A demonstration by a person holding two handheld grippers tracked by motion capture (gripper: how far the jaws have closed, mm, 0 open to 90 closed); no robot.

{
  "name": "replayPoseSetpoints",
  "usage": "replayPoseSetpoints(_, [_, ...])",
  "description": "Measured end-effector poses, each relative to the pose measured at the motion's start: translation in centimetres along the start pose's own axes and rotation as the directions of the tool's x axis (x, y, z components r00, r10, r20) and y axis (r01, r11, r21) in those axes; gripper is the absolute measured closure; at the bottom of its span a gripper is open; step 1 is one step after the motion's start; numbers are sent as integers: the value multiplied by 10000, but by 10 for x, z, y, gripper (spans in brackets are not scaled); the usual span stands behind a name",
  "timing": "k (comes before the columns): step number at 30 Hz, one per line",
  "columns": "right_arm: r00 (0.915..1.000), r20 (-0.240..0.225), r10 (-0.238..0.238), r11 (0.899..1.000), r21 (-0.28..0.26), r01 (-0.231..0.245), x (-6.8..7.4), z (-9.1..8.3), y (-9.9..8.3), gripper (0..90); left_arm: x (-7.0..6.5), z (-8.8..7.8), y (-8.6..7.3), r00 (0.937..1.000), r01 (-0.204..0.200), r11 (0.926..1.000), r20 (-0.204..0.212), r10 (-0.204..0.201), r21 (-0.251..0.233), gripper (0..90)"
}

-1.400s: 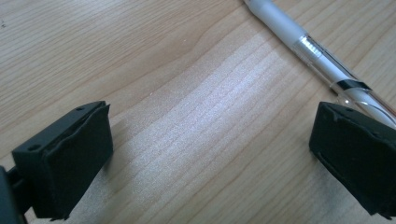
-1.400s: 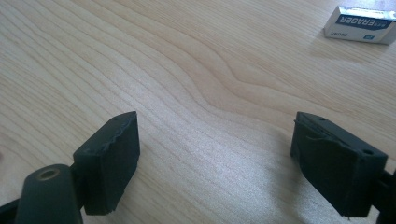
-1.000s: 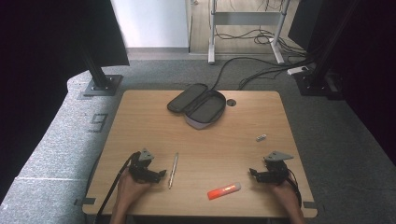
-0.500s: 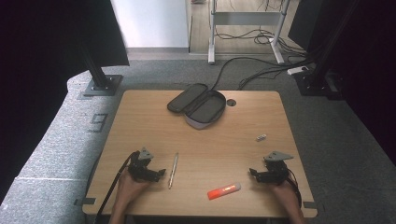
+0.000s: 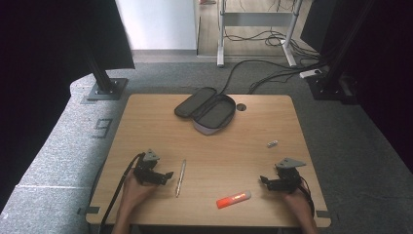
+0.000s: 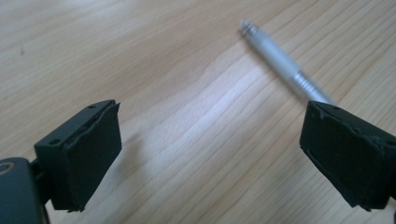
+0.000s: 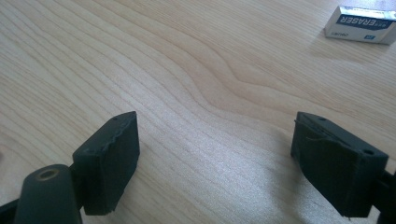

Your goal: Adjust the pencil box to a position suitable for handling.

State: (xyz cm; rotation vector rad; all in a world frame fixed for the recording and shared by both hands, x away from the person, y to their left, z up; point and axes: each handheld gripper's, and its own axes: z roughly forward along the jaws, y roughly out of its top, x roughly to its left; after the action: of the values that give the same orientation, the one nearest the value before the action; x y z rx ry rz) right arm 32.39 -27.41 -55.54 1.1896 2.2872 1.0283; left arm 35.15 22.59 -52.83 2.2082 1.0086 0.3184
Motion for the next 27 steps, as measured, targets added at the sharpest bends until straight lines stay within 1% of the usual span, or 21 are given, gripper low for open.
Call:
replayPoseSetpoints(1, [10000, -1, -3, 10000, 0, 3, 0, 0, 0, 153, 0, 0, 0, 10000, 0, 10000, 0, 0, 0, 62])
replayPoseSetpoints(2, [10000, -2, 3, 10000, 2, -3, 0, 0, 0, 153, -1, 0, 4, 9999, -114, 9999, -37, 114, 57, 62])
replayPoseSetpoints(5, [10000, -1, -2, 10000, -1, 2, 0, 0, 0, 153, -3, 0, 9, 9999, -146, 9999, -12, 146, 4, 65])
replayPoseSetpoints(7, [10000, -2, 4, 10000, 1, -4, 0, 0, 0, 153, -4, 1, 13, 9999, -93, 9999, 117, 94, -67, 68])
replayPoseSetpoints(10, [10000, 0, 2, 10000, 1, -2, 0, 0, 0, 153, -4, 4, 21, 9998, -173, 9998, 49, 172, 66, 69])
replayPoseSetpoints(11, [10000, 0, 2, 10000, 1, -2, 0, 0, 0, 153, -4, 4, 21, 9998, -173, 9998, 49, 172, 66, 70])
replayPoseSetpoints(13, [10000, -1, -1, 10000, 0, 1, 0, 0, 0, 153, -3, 5, 25, 9998, -166, 9999, 109, 166, 33, 81])
replayPoseSetpoints(14, [10000, -1, -3, 10000, 0, 3, 0, 0, 0, 153, -2, 6, 30, 9998, -193, 9998, 114, 193, 38, 84])
replayPoseSetpoints(15, [10000, -1, -3, 10000, 0, 3, 0, 0, 0, 153, -2, 6, 30, 9998, -193, 9998, 114, 193, 38, 84])
replayPoseSetpoints(16, [10000, -1, 1, 10000, 1, -1, 0, 0, 0, 153, -1, 8, 35, 9997, -231, 9997, 73, 231, 2, 85])
replayPoseSetpoints(17, [10000, -1, 1, 10000, 1, -1, 0, 0, 0, 153, -1, 8, 35, 9997, -231, 9997, 73, 231, 2, 92])
replayPoseSetpoints(18, [10000, 0, 0, 10000, 0, 0, 0, 0, 0, 153, 0, 9, 40, 9996, -234, 9997, 140, 234, 19, 92])
replayPoseSetpoints(19, [10000, 0, 0, 10000, 0, 0, 0, 0, 0, 153, 0, 9, 40, 9996, -234, 9997, 140, 234, 19, 92])
replayPoseSetpoints(21, [10000, -1, 2, 10000, 3, -2, 0, 0, 0, 153, 0, 10, 45, 9993, -358, 9993, 63, 357, 58, 92])
replayPoseSetpoints(23, [10000, -2, 1, 10000, 0, -1, 0, 0, 0, 153, 0, 11, 51, 9992, -359, 9993, 156, 358, 52, 93])
replayPoseSetpoints(25, [10000, -1, 4, 10000, 1, -4, 0, 0, 0, 153, 0, 12, 56, 9990, -426, 9991, 118, 425, 77, 93])
replayPoseSetpoints(27, [10000, -2, 3, 10000, 3, -3, 0, 0, 0, 152, 2, 14, 60, 9990, -365, 9993, 241, 365, -3, 105])
